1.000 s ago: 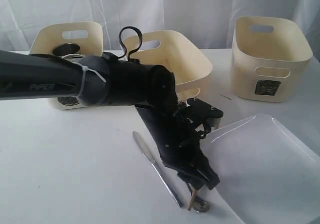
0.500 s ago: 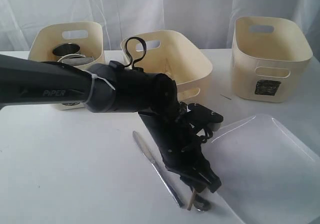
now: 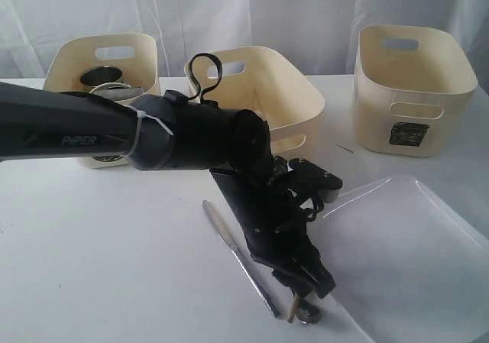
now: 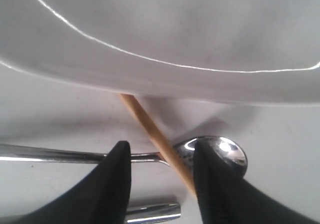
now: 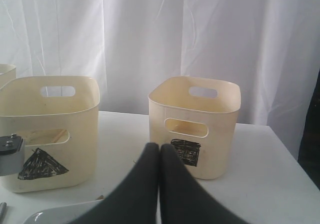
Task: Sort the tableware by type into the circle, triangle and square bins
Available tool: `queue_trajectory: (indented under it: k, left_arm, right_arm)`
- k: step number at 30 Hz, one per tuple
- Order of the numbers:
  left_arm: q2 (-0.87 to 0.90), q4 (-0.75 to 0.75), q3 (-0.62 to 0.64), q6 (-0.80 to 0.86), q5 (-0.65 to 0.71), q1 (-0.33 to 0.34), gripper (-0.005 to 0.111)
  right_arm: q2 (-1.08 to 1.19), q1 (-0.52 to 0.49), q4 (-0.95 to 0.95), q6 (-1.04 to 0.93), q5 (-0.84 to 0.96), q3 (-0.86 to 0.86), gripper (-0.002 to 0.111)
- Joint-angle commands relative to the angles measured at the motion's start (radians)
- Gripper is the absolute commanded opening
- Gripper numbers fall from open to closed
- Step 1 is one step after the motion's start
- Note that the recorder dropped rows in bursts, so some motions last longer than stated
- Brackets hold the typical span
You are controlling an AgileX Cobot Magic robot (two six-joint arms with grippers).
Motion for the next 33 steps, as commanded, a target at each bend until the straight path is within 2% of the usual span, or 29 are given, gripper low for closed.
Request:
queue_trajectory:
  k: [1,14,33]
  left_arm:
    - [-0.014,-0.010,0.006,0.012,0.013,-0.005,0.046]
    - [-0.012,-0.008,-0.041,0.029,-0.037,-0.005,0.046]
    - [0.004,-0.006,-0.041,0.024,-0.016,-0.005,0.046]
  right_arm:
    - [-0.007,0.004,-0.008,-0.003,-0.004,0.007,0.000]
    - [-0.007,0.004,-0.008,-0.003,-0.004,0.007,0.000]
    - [-0.007,0.004,-0.008,0.041,-0.004,0.007,0.000]
